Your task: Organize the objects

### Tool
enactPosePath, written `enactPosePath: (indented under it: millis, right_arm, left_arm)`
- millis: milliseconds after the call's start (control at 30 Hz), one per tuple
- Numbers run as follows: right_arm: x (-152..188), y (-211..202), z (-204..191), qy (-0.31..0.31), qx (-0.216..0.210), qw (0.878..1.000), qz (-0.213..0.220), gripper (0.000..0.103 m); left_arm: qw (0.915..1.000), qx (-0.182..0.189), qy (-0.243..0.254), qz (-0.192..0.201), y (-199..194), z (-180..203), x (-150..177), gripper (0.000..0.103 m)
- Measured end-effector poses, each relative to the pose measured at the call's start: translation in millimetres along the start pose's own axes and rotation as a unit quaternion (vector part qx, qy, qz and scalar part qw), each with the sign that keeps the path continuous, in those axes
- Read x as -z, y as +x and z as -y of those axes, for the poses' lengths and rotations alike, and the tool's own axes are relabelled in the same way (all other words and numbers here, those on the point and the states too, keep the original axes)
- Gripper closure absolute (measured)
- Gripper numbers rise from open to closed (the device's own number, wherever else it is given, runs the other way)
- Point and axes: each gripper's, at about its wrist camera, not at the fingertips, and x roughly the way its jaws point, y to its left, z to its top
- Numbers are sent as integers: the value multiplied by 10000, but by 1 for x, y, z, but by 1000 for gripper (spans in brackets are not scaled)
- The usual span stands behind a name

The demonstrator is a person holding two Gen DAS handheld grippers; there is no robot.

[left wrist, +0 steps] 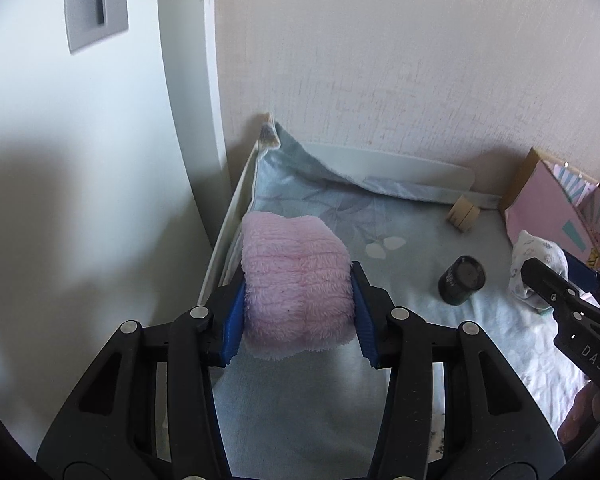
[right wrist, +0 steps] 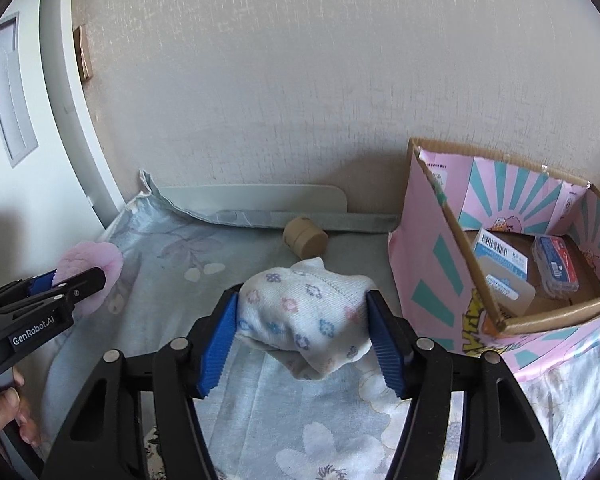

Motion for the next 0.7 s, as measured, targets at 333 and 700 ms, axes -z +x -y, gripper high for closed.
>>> enactPosePath:
  millis: [333,700]
  right_arm:
    - [-35,-46,3,-95,-147,9998,106,44]
    - [-79,-105,22,-130,-65,9995,277,44]
  left_arm:
    - [9996,169,42,210,-56,19,-34,60]
    - [9986,390,214,280,-102,54,-68,60]
